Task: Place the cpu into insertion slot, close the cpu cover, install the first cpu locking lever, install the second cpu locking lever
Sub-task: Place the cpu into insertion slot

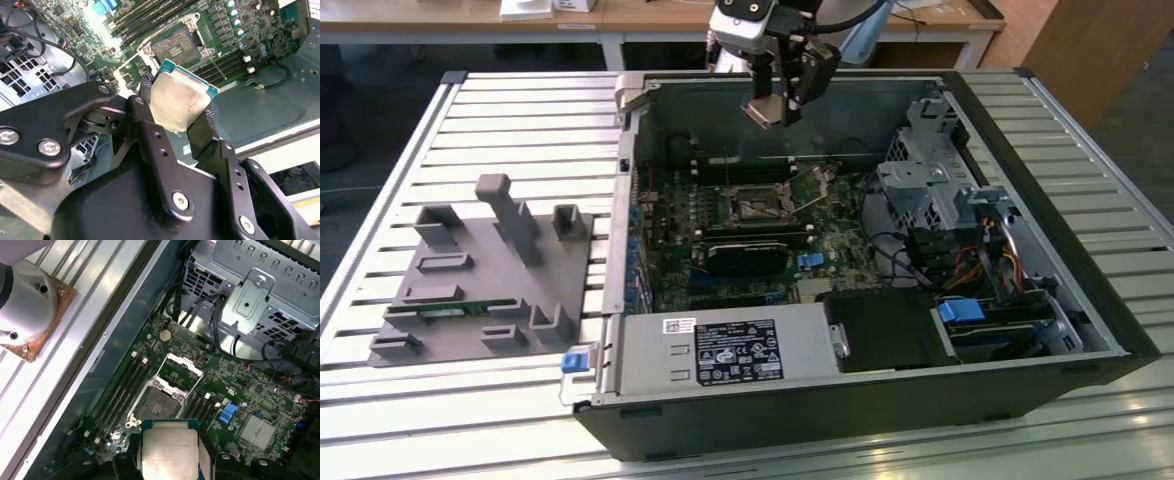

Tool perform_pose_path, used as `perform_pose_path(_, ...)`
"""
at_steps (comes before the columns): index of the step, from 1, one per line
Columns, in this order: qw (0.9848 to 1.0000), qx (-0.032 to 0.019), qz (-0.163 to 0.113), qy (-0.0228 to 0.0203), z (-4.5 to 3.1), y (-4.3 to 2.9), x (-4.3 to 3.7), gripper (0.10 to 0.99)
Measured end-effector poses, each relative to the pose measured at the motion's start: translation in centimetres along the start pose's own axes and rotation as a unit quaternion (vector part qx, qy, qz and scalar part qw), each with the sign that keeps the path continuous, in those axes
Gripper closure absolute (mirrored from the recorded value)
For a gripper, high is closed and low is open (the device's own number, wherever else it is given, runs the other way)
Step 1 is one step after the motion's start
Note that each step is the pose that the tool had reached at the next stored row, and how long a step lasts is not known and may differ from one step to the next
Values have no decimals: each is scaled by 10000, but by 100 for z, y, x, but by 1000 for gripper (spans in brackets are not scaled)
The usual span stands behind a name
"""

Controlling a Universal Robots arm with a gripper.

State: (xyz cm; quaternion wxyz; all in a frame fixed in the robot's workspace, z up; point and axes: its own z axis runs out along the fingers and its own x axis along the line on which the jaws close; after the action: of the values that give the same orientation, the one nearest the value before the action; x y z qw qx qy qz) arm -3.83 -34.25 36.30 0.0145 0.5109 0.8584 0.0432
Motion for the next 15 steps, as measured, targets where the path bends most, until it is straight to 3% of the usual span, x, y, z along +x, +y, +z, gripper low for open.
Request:
perform_pose_path(9,9996,-6,298,-26,6,-2,1,549)
perform_pose_path(15,9978,-13,657,-59,18,-6,2,549)
